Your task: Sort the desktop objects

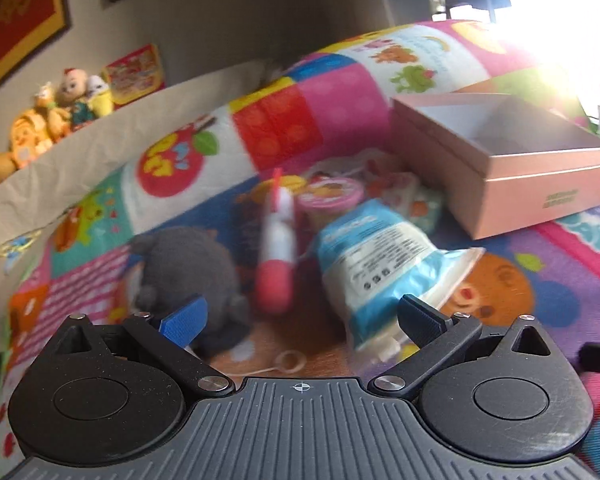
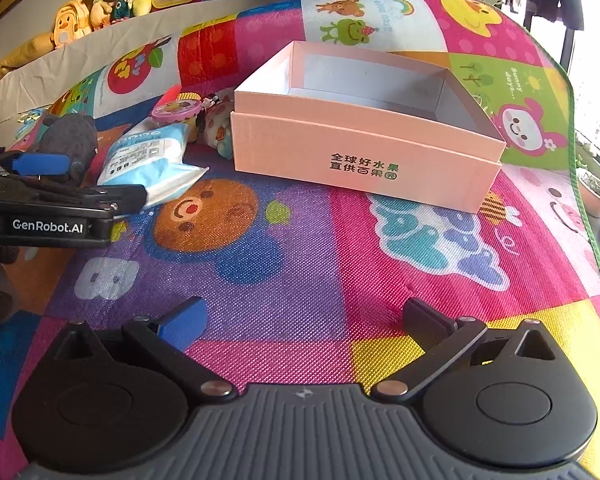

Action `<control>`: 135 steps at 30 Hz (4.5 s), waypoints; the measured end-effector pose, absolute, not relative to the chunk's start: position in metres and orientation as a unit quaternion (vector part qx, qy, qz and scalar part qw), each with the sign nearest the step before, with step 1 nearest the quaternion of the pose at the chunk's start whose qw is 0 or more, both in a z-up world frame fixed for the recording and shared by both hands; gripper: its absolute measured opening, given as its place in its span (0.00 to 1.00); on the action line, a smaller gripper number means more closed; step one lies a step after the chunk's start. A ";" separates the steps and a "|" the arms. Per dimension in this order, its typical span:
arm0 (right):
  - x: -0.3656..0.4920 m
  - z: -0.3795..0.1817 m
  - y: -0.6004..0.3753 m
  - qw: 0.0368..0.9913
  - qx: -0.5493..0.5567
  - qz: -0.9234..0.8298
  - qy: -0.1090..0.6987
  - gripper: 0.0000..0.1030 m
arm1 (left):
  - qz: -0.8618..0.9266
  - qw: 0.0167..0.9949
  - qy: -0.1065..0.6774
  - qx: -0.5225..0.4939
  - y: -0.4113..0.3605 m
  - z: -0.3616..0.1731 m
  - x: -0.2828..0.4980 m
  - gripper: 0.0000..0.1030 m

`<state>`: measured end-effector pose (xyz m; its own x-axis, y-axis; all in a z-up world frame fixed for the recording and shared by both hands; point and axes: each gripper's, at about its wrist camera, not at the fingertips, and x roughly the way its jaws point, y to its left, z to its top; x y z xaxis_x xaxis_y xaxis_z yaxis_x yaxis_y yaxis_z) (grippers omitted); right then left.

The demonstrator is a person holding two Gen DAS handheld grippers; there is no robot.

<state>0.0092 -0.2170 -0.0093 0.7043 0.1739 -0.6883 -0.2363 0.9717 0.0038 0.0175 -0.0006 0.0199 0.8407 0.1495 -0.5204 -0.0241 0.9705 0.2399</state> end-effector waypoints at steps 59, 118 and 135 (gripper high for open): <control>0.074 0.049 -0.105 0.935 -0.044 0.259 0.240 0.99 | 0.134 0.955 0.257 -0.058 0.104 0.043 -0.011 1.00; 0.002 -0.013 -0.278 0.935 0.056 0.095 0.338 1.00 | -0.217 0.928 0.292 0.074 -0.033 0.042 -0.043 0.99; 0.002 -0.014 -0.272 0.936 0.036 0.088 0.339 1.00 | -0.182 0.944 0.271 0.053 -0.021 0.054 -0.037 1.00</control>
